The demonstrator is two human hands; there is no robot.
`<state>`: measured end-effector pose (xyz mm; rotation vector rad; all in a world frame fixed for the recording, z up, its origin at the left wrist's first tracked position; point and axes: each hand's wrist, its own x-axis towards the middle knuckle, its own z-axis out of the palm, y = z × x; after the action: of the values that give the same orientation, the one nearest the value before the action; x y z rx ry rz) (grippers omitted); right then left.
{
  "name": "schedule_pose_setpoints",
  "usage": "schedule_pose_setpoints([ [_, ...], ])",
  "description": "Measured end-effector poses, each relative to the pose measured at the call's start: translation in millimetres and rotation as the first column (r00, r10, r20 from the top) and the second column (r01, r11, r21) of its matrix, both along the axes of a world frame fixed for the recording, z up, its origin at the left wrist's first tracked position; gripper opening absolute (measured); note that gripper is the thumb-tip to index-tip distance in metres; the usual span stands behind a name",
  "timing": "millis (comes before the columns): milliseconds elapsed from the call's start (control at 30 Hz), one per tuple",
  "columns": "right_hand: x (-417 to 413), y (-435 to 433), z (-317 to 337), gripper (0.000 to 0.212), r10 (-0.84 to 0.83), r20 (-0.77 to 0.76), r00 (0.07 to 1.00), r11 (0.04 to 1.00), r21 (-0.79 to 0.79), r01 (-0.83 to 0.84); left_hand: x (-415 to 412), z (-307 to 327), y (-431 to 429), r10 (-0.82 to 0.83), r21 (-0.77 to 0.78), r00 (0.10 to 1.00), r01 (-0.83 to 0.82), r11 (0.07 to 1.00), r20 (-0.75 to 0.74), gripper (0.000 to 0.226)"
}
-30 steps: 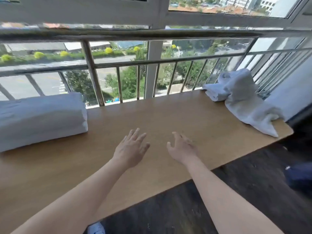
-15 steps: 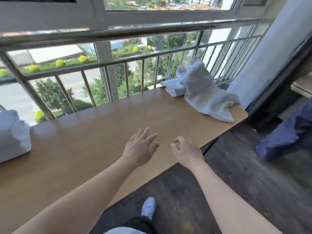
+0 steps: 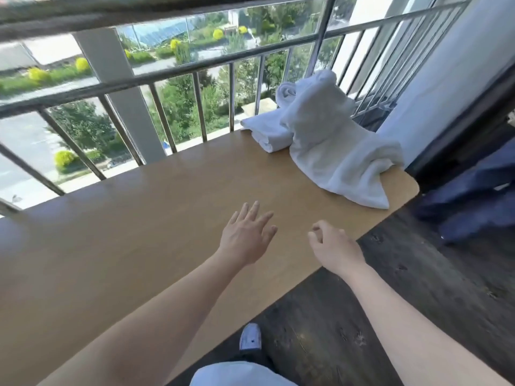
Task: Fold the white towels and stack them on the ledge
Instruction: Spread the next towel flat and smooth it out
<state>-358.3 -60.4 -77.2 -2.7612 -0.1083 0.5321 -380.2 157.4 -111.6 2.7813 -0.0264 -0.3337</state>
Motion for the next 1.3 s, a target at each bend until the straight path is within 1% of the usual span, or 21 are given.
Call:
schedule_pose_setpoints([
  [167, 52.0, -14.9, -9.0, 0.042, -0.026, -0.001, 1.000, 1.000, 0.000, 0.026, 46.4, 3.0, -14.8, 0.011, -0.015, 1.000, -0.011, 1.000, 0.000, 0.057],
  [267, 86.2, -22.9, -11.4, 0.045, -0.041, 0.002, 0.999, 0.999, 0.026, 0.041, 76.4, 0.8, -25.0, 0.011, 0.017, 1.000, -0.010, 1.000, -0.012, 0.057],
  [367, 124.6, -32.3, -12.3, 0.046, 0.001, 0.001, 1.000, 1.000, 0.016, -0.001, 110.1, 2.1, -37.7, 0.019, 0.025, 1.000, -0.019, 1.000, -0.020, 0.058],
  [433, 153.4, -38.9, -14.7, 0.044, 0.029, 0.035, 0.999, 0.999, 0.015, -0.030, 136.7, 5.8, -47.1, 0.042, 0.052, 0.999, -0.042, 0.998, 0.006, 0.059],
  [533, 203.2, -49.2, -18.9, 0.043, 0.085, 0.095, 0.992, 0.996, 0.002, -0.086, 185.6, 10.2, -61.9, 0.070, 0.049, 0.989, -0.077, 0.996, 0.133, 0.061],
  [600, 238.3, -61.6, -27.2, 0.040, 0.127, 0.147, 0.981, 0.992, 0.001, -0.129, 220.5, 12.1, -75.9, 0.120, 0.040, 0.968, -0.132, 0.991, 0.221, 0.064],
  [667, 275.7, -77.4, -36.8, 0.038, 0.175, 0.152, 0.973, 0.984, -0.034, -0.172, 255.4, 15.6, -91.1, 0.220, 0.009, 0.939, -0.230, 0.973, 0.264, 0.068],
  [733, 314.2, -94.1, -50.0, 0.038, 0.233, 0.213, 0.949, 0.972, -0.089, -0.218, 290.8, 15.3, -98.6, 0.290, 0.004, 0.909, -0.305, 0.952, 0.300, 0.075],
  [800, 346.9, -109.8, -62.9, 0.043, 0.334, 0.210, 0.919, 0.937, -0.181, -0.299, 322.6, 13.0, -96.0, 0.365, -0.047, 0.882, -0.368, 0.928, 0.297, 0.089],
  [833, 360.8, -115.5, -71.0, 0.047, 0.379, 0.181, 0.908, 0.915, -0.218, -0.339, 337.3, 10.5, -91.1, 0.417, -0.082, 0.867, -0.411, 0.908, 0.273, 0.097],
  [900, 382.2, -122.0, -85.6, 0.051, 0.439, 0.152, 0.886, 0.885, -0.244, -0.397, 360.9, 7.0, -84.1, 0.525, -0.142, 0.826, -0.506, 0.851, 0.203, 0.112],
  [933, 386.3, -122.2, -88.8, 0.050, 0.450, 0.177, 0.876, 0.883, -0.238, -0.405, 369.4, 5.5, -82.8, 0.562, -0.155, 0.810, -0.541, 0.826, 0.170, 0.118],
  [1000, 388.8, -119.2, -95.4, 0.040, 0.432, 0.309, 0.847, 0.901, -0.187, -0.392, 383.1, -0.1, -86.3, 0.615, -0.125, 0.778, -0.602, 0.789, 0.129, 0.127],
  [1067, 387.4, -114.9, -98.2, 0.027, 0.367, 0.443, 0.818, 0.928, -0.115, -0.355, 389.9, -7.1, -92.9, 0.631, -0.084, 0.763, -0.626, 0.775, 0.141, 0.128],
  [1100, 389.0, -112.9, -100.4, 0.022, 0.338, 0.480, 0.810, 0.936, -0.077, -0.345, 393.4, -11.1, -94.1, 0.641, -0.072, 0.751, -0.638, 0.766, 0.158, 0.127],
  [1167, 393.7, -109.4, -104.9, 0.017, 0.307, 0.503, 0.808, 0.939, -0.021, -0.344, 397.8, -16.9, -93.2, 0.658, -0.064, 0.728, -0.660, 0.749, 0.191, 0.123],
  [1233, 398.6, -108.4, -110.4, 0.014, 0.289, 0.530, 0.797, 0.938, 0.008, -0.346, 399.1, -21.5, -94.9, 0.666, -0.061, 0.704, -0.675, 0.736, 0.247, 0.115],
  [1300, 401.8, -108.5, -113.8, 0.012, 0.280, 0.572, 0.771, 0.932, 0.031, -0.362, 397.9, -23.1, -100.1, 0.651, -0.065, 0.692, -0.668, 0.741, 0.313, 0.105],
])
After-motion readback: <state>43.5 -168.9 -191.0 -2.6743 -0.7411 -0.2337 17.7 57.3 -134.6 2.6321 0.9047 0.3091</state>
